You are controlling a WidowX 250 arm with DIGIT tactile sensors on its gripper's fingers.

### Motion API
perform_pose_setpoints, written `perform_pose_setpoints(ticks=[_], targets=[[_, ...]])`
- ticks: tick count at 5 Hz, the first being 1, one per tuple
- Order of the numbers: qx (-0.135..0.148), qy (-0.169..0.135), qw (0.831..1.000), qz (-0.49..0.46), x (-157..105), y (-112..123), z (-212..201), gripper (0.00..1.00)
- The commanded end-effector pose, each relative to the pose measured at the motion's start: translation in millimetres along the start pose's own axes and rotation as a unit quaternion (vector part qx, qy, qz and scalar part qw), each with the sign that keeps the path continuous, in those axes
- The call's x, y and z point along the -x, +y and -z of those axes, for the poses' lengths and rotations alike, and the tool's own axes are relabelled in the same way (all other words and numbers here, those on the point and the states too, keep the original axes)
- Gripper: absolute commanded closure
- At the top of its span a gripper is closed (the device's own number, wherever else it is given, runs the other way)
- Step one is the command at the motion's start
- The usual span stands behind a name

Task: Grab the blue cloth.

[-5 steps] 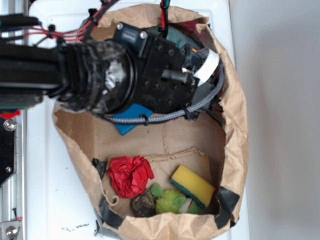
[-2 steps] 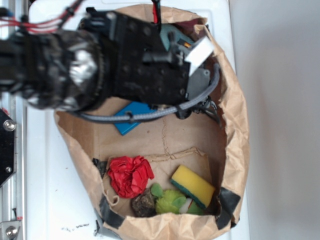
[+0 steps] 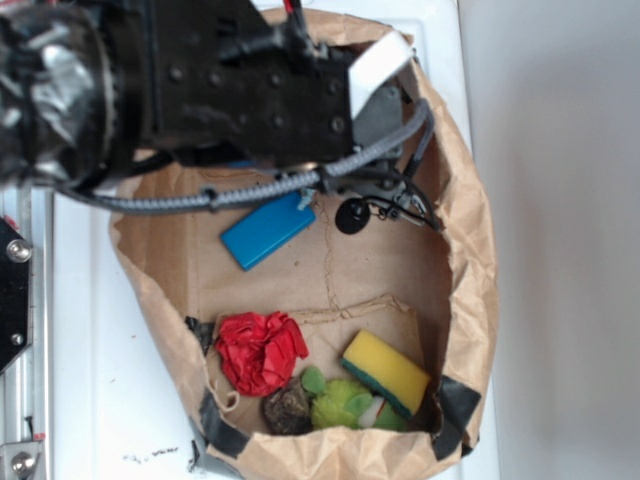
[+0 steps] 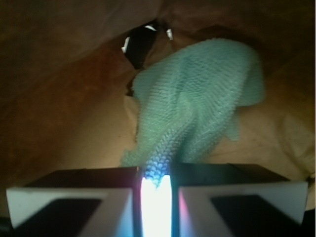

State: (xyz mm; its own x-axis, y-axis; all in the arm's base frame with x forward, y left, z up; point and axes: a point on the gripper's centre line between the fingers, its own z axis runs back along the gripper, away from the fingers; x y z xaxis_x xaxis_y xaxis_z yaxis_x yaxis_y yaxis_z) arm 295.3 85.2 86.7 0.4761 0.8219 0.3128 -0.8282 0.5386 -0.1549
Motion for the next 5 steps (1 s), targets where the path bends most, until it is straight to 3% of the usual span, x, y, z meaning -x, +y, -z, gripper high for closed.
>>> perform_pose_setpoints(ticks=[1, 2, 3, 5], targets=[[0.058, -0.023, 0.998, 0.025, -26, -7, -38, 1.0], [0.042, 0.027, 0.995, 0.089, -25, -22, -41, 1.0], [0.045, 0.046, 0.987, 0.146, -20, -29, -51, 1.0], [0.072, 0.048, 0.965, 0.246, -5, -12, -93, 1.0]])
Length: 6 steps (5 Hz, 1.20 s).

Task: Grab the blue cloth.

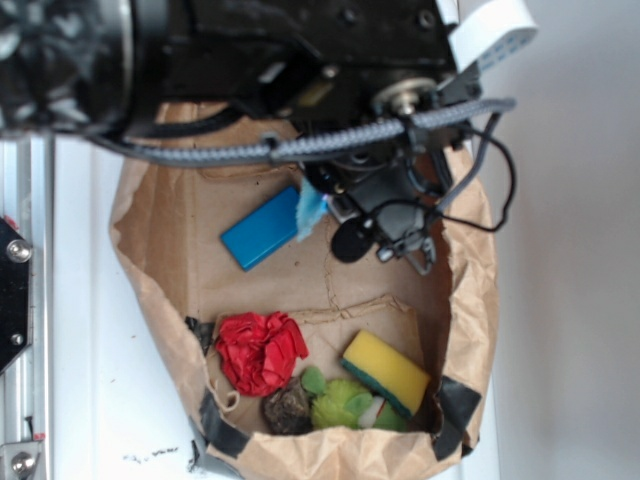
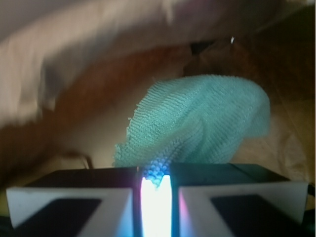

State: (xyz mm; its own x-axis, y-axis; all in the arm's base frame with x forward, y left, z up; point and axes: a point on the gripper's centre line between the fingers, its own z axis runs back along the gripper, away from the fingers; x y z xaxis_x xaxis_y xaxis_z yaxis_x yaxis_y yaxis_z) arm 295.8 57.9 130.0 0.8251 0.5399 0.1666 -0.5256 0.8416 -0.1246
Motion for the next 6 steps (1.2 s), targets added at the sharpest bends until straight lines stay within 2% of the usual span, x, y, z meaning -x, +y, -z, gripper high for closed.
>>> perform_pose_setpoints(ticks=[1, 2, 3, 4, 5, 6], targets=[[0.03, -0.066, 0.994, 0.076, 12, 12, -63, 1.0], [0.033, -0.082, 0.992, 0.09, 15, 8, -70, 1.0], [0.024, -0.081, 0.989, 0.119, 15, 7, -77, 1.0], [0.002, -0.083, 0.985, 0.151, 15, 8, -84, 1.0], [-0.022, -0.107, 0.981, 0.161, 18, 7, -83, 1.0], [-0.032, -0.101, 0.979, 0.175, 22, 8, -84, 1.0]])
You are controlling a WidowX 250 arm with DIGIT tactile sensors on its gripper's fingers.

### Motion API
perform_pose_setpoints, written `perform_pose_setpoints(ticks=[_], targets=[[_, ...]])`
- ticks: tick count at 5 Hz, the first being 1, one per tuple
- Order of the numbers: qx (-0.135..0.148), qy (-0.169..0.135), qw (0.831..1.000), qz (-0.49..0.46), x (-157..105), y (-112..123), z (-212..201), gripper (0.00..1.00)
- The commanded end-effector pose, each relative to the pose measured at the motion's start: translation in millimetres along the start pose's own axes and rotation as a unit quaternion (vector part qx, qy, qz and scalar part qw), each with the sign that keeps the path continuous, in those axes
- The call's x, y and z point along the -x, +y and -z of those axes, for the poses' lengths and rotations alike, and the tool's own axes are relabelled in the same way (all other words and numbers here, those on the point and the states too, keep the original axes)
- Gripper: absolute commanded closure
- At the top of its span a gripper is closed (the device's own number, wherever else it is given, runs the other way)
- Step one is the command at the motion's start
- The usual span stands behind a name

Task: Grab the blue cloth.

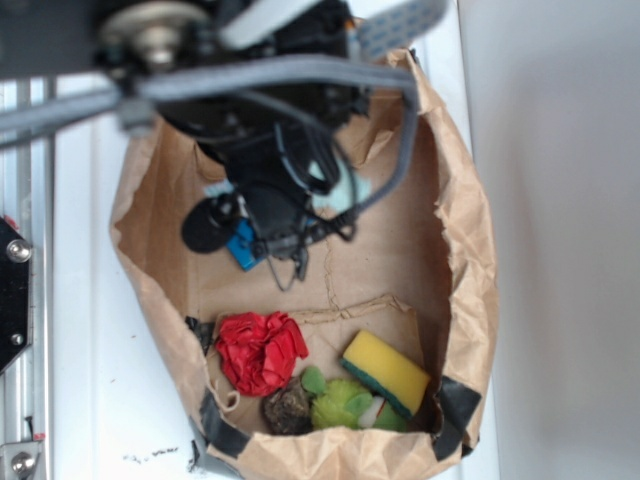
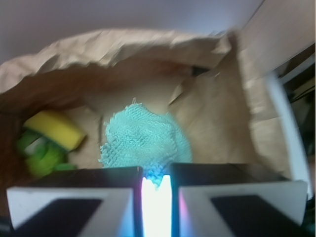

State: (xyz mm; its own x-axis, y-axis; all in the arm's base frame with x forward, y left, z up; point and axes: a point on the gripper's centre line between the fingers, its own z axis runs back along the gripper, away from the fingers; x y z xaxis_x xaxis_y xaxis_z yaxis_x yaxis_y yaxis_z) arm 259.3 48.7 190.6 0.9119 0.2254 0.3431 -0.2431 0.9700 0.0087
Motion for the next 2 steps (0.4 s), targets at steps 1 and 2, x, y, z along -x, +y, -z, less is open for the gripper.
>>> perform_pose_setpoints(ticks=[1, 2], targets=[[-0.003, -0.023, 1.0, 0.004, -1.8, 3.7, -14.6, 1.0], [-0.003, -0.025, 1.0, 0.0, -2.4, 1.8, -13.0, 1.0]])
